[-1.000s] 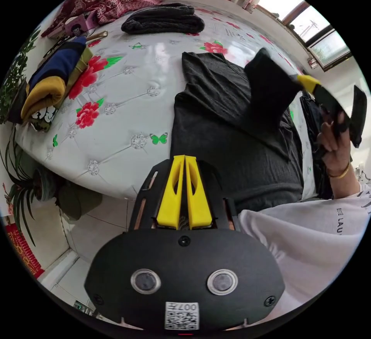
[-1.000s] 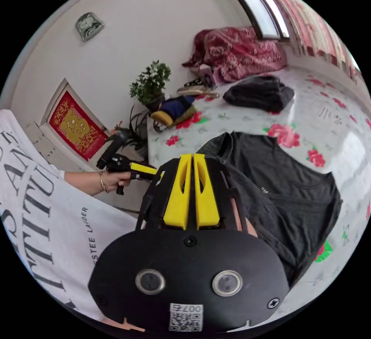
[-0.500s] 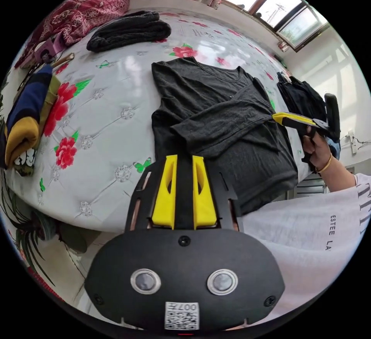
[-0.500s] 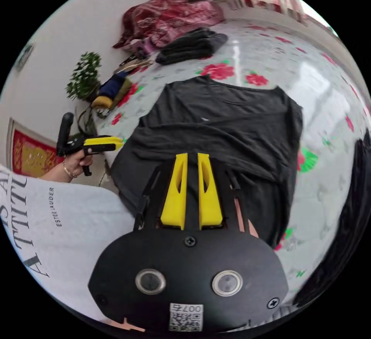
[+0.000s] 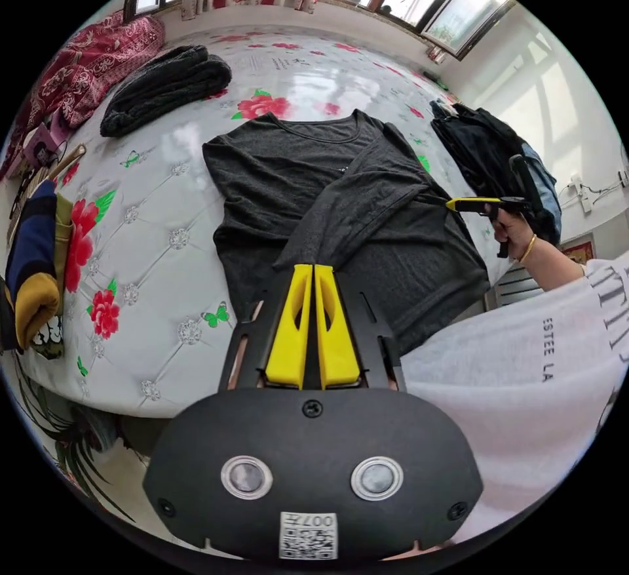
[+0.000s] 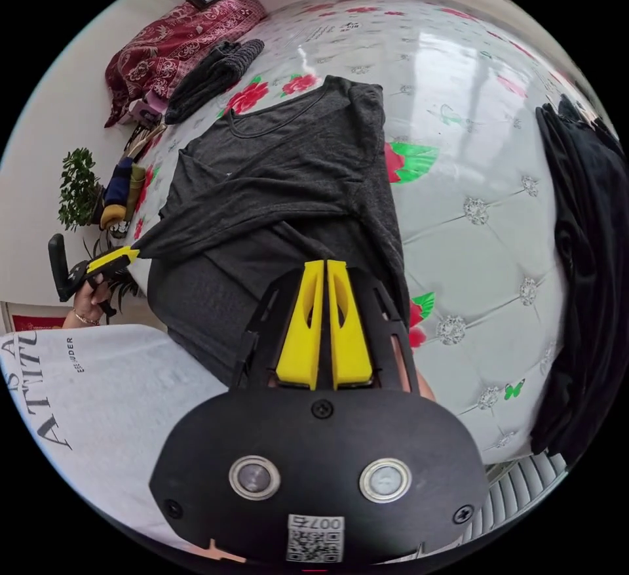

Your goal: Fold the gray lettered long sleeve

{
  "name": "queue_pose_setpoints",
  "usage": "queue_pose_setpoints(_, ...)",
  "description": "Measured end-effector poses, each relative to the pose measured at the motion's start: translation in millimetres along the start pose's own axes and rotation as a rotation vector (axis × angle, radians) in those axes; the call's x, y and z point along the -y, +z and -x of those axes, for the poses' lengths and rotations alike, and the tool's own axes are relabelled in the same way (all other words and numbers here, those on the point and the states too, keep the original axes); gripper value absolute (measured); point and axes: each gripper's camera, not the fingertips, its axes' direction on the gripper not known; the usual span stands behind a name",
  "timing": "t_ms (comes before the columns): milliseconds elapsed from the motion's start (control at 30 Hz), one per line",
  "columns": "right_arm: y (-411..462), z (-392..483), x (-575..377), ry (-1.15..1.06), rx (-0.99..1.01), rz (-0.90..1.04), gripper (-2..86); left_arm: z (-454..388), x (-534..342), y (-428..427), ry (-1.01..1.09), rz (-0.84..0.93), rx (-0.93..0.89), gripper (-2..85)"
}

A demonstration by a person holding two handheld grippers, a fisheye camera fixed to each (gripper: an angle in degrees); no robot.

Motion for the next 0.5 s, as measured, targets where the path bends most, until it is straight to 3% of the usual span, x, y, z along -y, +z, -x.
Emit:
queue_pose_setpoints(233, -20, -9, -5, -0.045, -0.047, -0.016, 2.1, 4, -34, 15, -0.064, 0.072, -0.081, -0.9)
queue_pose_setpoints(500, -19, 56, 21, -0.401, 0.082, -0.018, 5.7, 8, -17, 20, -0.14, 0.08, -0.068, 3.0)
